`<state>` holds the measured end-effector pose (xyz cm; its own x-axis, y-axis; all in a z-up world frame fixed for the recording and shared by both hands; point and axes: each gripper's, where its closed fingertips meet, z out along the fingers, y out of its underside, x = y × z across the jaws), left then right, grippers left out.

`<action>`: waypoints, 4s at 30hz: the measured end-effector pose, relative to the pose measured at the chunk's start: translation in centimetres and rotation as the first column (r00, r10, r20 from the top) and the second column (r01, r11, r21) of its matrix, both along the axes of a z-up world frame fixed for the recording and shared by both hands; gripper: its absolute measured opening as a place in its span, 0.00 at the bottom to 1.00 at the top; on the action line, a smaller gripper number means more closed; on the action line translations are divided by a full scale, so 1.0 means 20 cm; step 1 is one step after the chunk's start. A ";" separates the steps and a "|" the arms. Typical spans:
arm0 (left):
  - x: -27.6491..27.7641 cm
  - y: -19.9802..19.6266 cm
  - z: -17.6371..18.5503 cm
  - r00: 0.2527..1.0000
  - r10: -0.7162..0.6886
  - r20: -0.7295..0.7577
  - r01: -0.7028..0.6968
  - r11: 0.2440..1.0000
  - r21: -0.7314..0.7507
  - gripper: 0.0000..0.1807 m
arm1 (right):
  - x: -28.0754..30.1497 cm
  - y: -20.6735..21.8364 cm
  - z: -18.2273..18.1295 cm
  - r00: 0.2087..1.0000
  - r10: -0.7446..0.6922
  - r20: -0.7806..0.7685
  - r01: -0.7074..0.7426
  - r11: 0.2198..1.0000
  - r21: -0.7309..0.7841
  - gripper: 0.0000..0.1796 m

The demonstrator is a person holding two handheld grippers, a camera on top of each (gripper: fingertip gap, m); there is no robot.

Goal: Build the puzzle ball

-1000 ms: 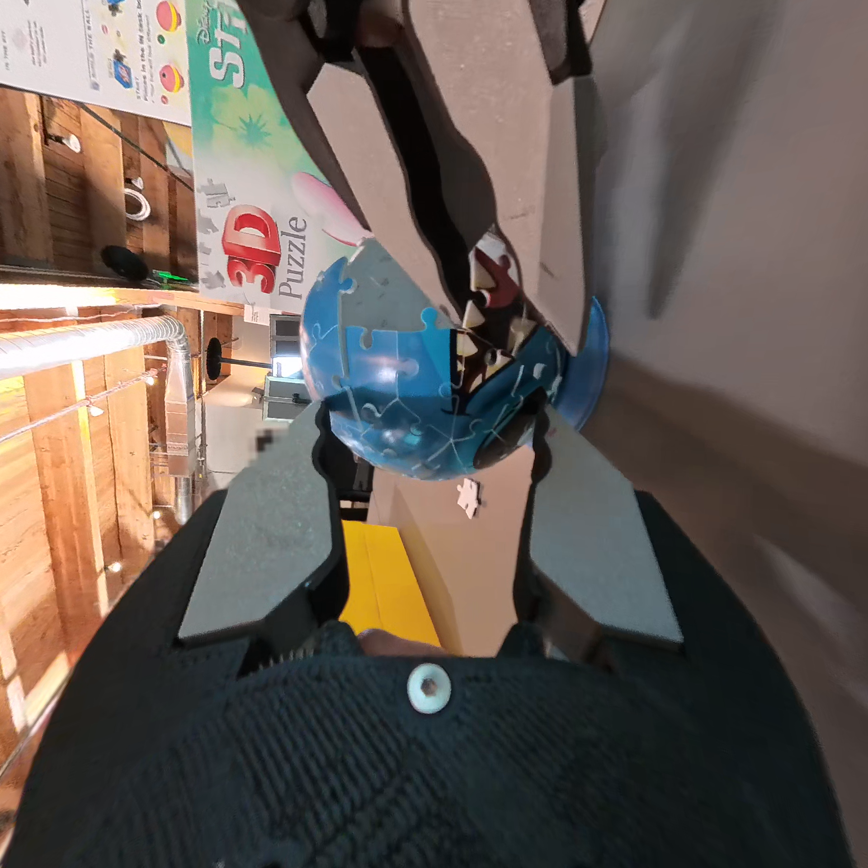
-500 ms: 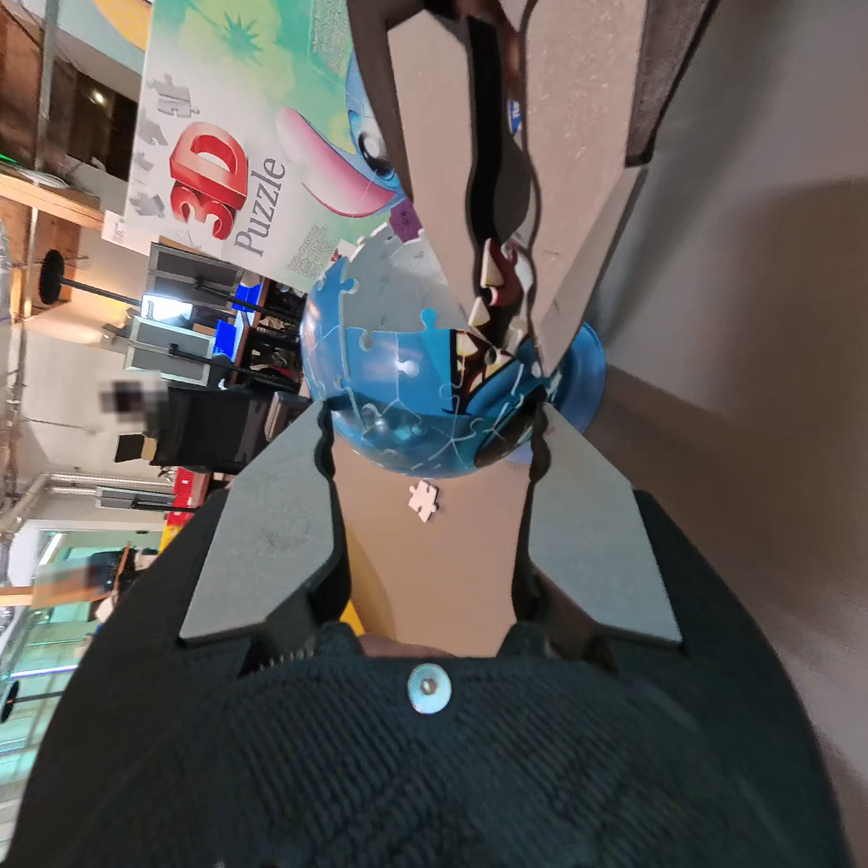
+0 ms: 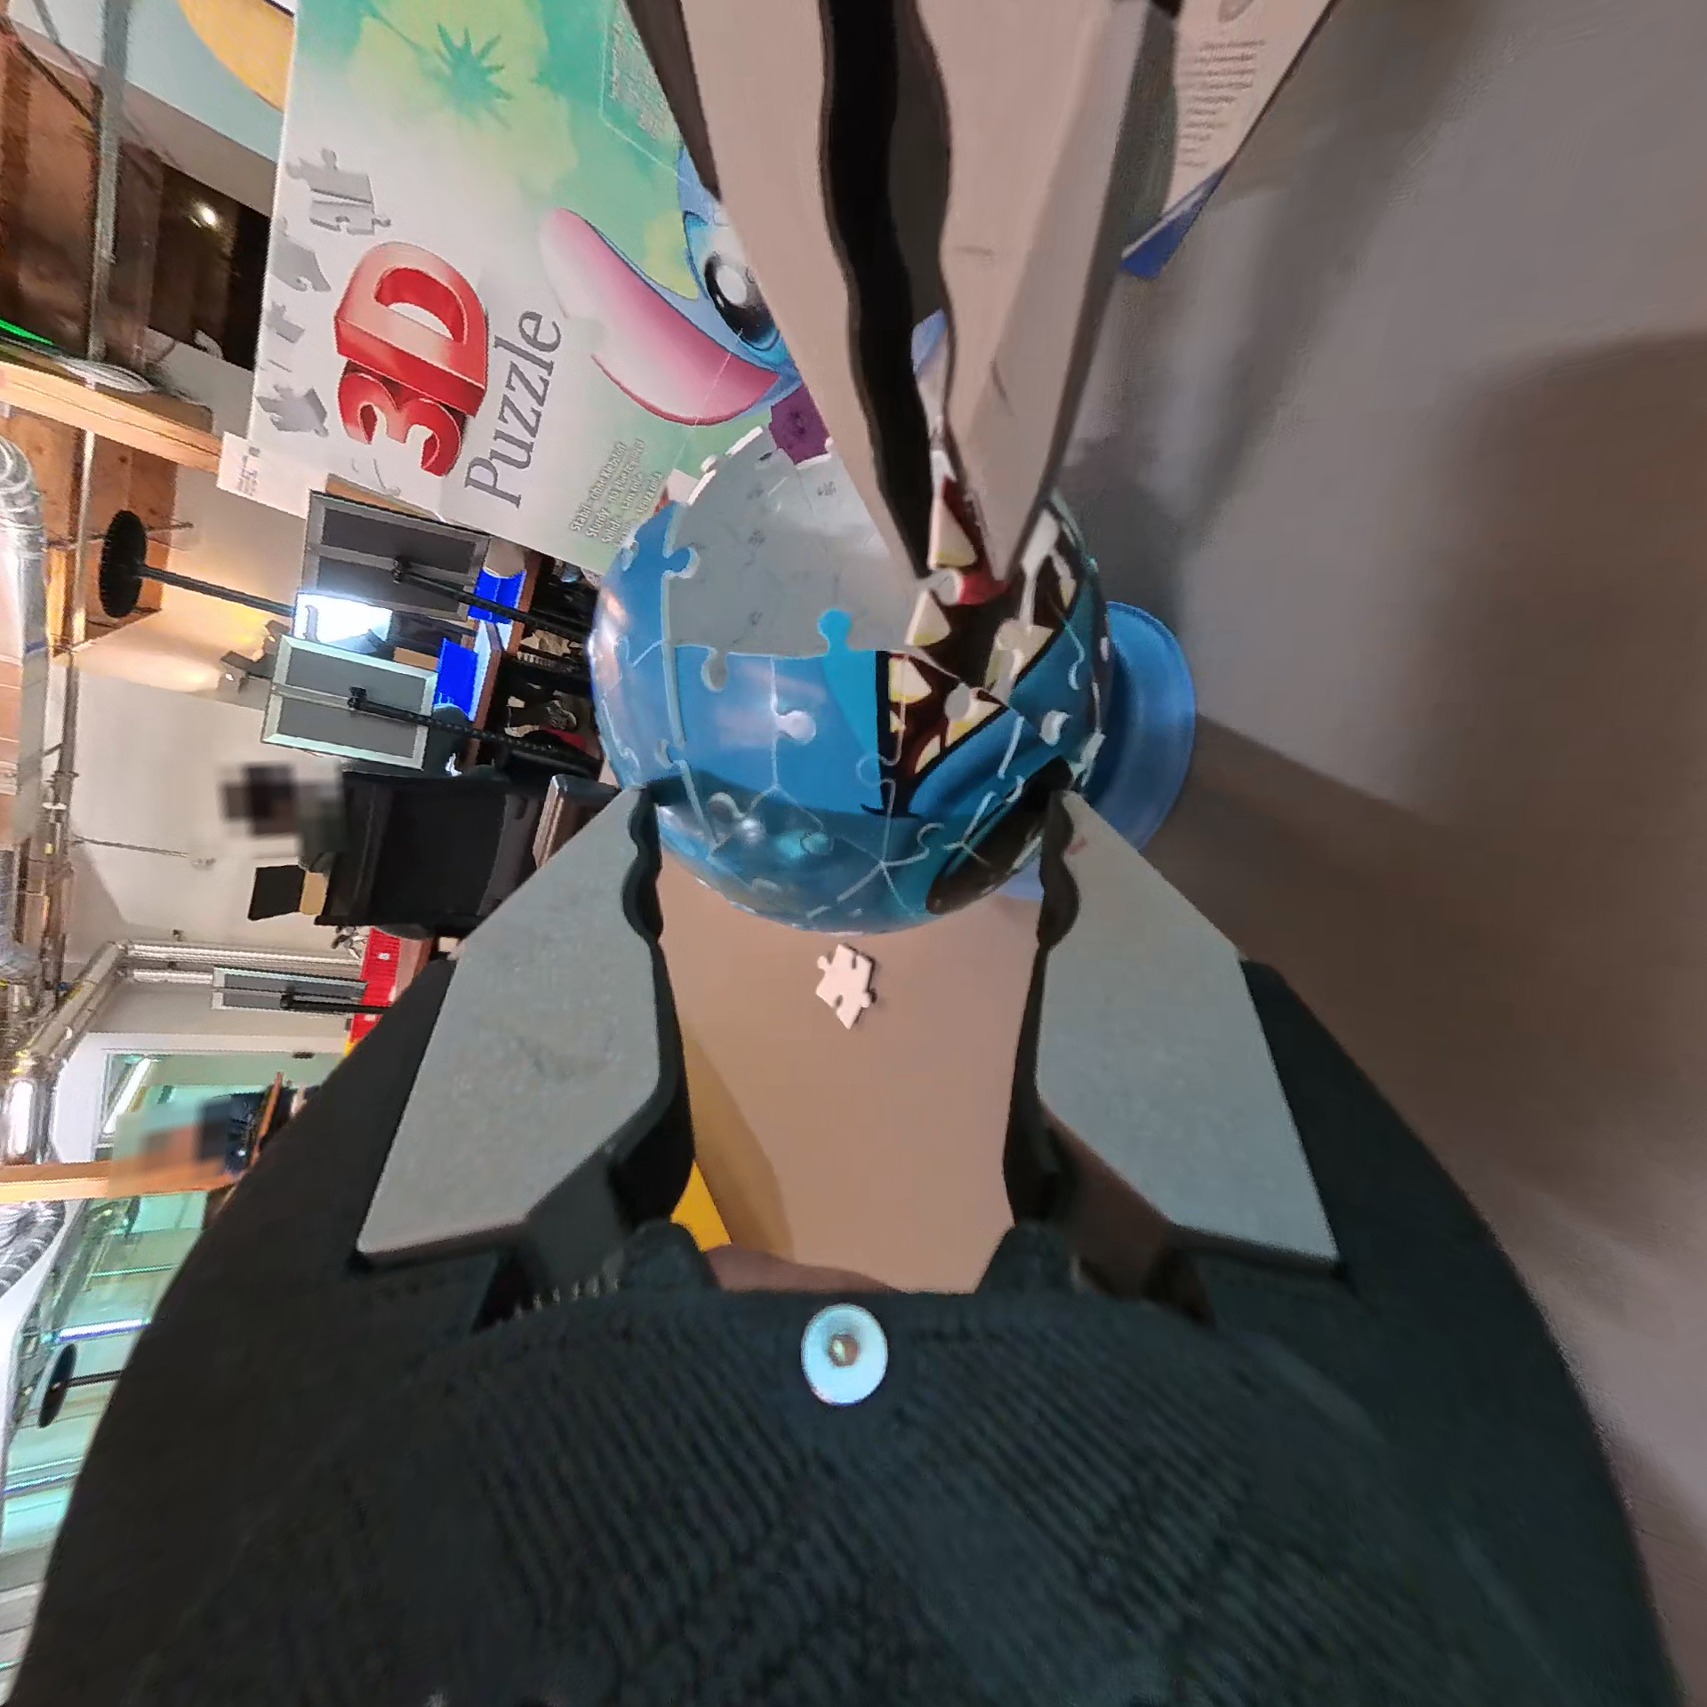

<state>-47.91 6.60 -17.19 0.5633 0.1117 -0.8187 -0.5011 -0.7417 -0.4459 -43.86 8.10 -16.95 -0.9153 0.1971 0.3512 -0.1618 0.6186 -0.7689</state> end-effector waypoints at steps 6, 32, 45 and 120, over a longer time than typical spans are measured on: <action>0.00 0.00 0.00 1.000 -0.004 -0.026 0.004 1.000 0.004 0.44 | 0.01 -0.01 0.00 0.999 0.016 0.049 -0.015 1.000 -0.013 0.07; 0.02 0.01 -0.04 0.988 -0.009 -0.154 0.014 0.999 0.031 0.43 | 0.01 -0.02 -0.07 0.991 0.048 0.127 -0.050 0.999 0.016 0.00; 0.02 -0.21 -0.07 0.995 0.079 -0.054 -0.074 0.993 0.087 0.46 | 0.15 0.14 -0.01 1.000 -0.001 0.016 0.000 0.998 0.060 0.00; -0.12 -0.42 -0.37 0.730 0.108 0.675 -0.244 0.963 0.110 0.24 | 0.03 0.65 -0.39 0.808 -0.513 0.290 0.526 0.850 0.037 0.27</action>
